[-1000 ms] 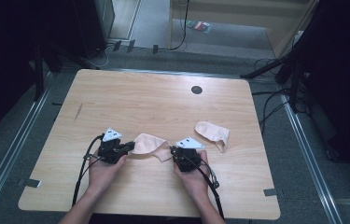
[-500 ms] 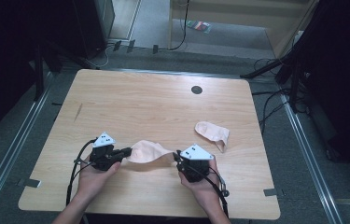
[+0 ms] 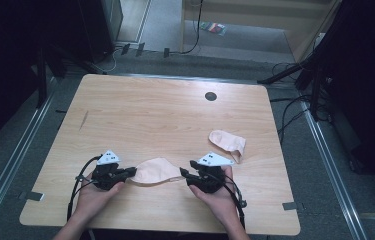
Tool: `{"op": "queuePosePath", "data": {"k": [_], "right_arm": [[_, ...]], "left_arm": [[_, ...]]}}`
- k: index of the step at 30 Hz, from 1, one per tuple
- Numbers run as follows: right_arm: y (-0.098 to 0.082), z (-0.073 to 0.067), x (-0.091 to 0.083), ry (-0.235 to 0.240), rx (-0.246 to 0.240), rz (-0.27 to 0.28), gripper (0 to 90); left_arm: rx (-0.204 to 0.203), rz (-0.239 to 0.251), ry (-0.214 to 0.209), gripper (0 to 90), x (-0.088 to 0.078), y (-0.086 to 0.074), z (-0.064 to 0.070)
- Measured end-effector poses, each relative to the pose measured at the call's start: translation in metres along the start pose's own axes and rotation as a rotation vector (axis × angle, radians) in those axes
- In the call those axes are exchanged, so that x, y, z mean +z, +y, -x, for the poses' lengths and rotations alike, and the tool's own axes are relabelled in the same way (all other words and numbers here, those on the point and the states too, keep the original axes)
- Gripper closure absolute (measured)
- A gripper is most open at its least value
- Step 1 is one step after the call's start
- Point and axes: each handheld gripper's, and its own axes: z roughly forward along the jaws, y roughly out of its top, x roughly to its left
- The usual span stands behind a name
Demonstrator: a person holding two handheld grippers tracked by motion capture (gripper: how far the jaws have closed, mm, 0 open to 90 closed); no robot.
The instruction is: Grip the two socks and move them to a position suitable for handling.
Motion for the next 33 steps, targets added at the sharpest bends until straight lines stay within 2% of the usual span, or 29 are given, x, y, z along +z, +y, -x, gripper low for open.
{"op": "queuePosePath", "data": {"k": [2,4,9,12,14,15,16,18,20,22,27,31,33], "right_arm": [[-0.007,0.003,0.011,0.008,0.019,-0.044,47.0],[-0.012,0.003,0.017,0.009,0.030,-0.067,45.2],[-0.013,0.000,0.028,-0.005,0.075,-0.056,44.4],[-0.013,-0.002,0.034,-0.035,0.088,-0.068,50.4],[-0.014,-0.005,0.035,-0.050,0.073,-0.073,58.3],[-0.014,-0.006,0.035,-0.054,0.053,-0.076,64.7],[-0.014,-0.008,0.034,-0.079,0.028,-0.082,73.3],[-0.015,-0.008,0.031,-0.102,0.017,-0.076,86.2],[-0.014,-0.005,0.024,-0.093,0.033,-0.068,88.4],[-0.012,-0.005,0.016,-0.097,0.020,-0.049,88.7],[-0.008,-0.010,-0.005,-0.110,-0.014,0.014,88.8],[-0.003,-0.030,-0.008,-0.059,-0.100,0.071,88.8],[-0.003,-0.049,-0.004,-0.022,-0.182,0.083,88.7]], "left_arm": [[-0.004,0.012,0.001,90.0,-0.002,0.001,0.000],[-0.009,0.021,0.000,90.0,-0.003,0.001,-0.001],[-0.001,0.024,0.003,90.0,-0.002,0.001,0.001],[0.007,0.021,0.004,90.0,-0.002,0.002,0.003],[0.010,0.018,-0.003,90.0,-0.001,0.002,0.003],[0.010,0.018,-0.003,90.0,-0.001,0.002,0.003],[0.005,0.019,-0.003,90.0,0.000,0.002,0.004],[0.006,0.018,-0.003,90.0,0.001,0.002,0.005],[0.004,0.015,-0.010,89.0,0.003,0.002,0.008],[0.006,0.016,-0.017,88.0,0.005,0.001,0.011],[0.039,-0.008,-0.033,89.6,0.014,0.000,0.022],[0.030,-0.013,-0.033,89.7,0.017,0.000,0.023],[0.017,-0.018,-0.032,89.7,0.017,0.000,0.023]]}}
